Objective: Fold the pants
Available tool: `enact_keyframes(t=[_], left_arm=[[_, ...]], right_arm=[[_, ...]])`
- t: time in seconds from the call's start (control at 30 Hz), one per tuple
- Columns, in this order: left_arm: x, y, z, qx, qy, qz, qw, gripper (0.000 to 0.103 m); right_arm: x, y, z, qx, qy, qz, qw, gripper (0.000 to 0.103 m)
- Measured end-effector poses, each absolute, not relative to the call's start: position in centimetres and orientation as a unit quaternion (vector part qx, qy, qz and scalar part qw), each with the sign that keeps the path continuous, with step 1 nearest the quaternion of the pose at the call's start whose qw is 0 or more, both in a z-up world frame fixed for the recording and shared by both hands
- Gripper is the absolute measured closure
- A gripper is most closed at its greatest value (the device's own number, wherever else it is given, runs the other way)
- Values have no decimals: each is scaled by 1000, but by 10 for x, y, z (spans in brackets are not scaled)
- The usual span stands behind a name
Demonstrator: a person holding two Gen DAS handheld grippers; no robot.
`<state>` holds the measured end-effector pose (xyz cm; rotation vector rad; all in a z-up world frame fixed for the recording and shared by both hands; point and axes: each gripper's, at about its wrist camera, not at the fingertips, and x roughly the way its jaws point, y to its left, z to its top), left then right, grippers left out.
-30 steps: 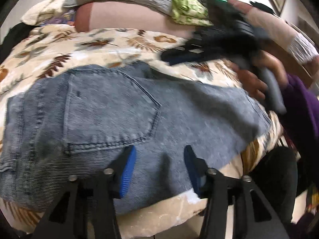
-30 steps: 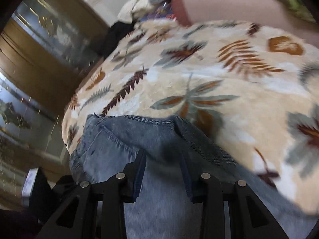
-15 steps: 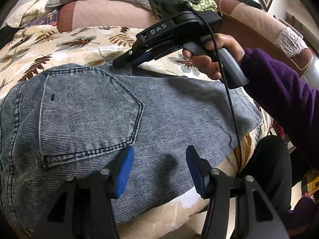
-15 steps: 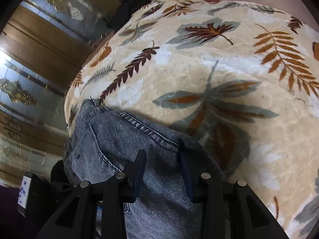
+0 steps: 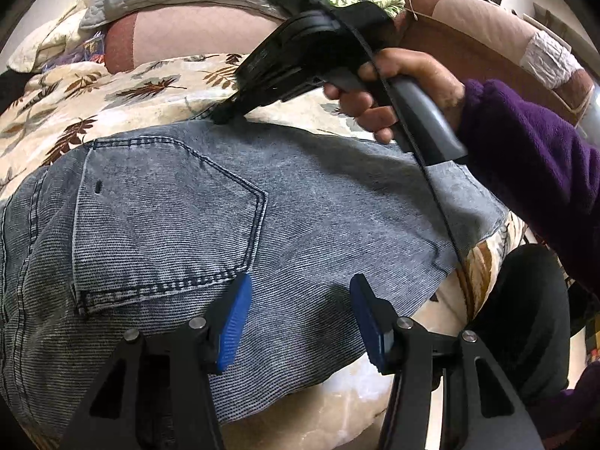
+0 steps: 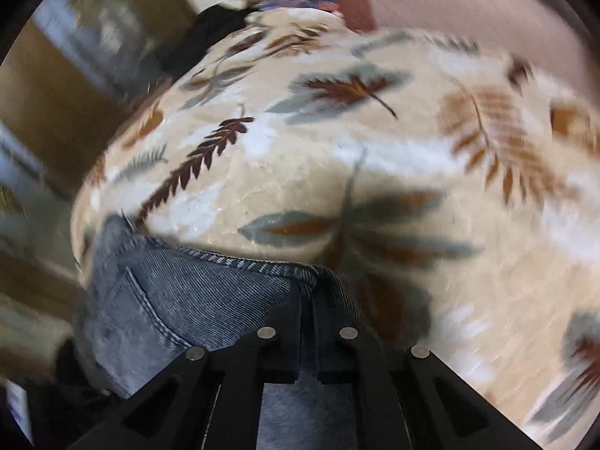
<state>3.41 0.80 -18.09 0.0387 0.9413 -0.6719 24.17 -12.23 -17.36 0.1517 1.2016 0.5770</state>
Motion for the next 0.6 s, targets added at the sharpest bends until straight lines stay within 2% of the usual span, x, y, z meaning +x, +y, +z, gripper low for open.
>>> enact_keyframes(t=[0.1,0.2,0.4,0.47,0.5,0.53,0.6], left_arm=[[30,9,-181,23,443,-317,838,48],[26,9,-178,30,438,-314,842,48],[10,2,-161,44,401,-323,856,48],[8,-4,-155,49,395,-327,857,48],[7,-8,-154,52,396,-328,856,48],[7,-14,-151,57,397,-331,854,48],[7,-30,-145,66,402,-331,851,48]], right_arm=[[214,-164,-144,130,521,241,809,95],[168,-209,-118,132,508,183,831,95],[1,-345,-82,253,453,59,853,93],[-42,-380,-84,304,437,21,847,70],[-67,-399,-88,331,428,-7,841,42],[-87,-412,-92,353,415,-30,838,30],[-119,-436,-104,411,373,-49,830,30]])
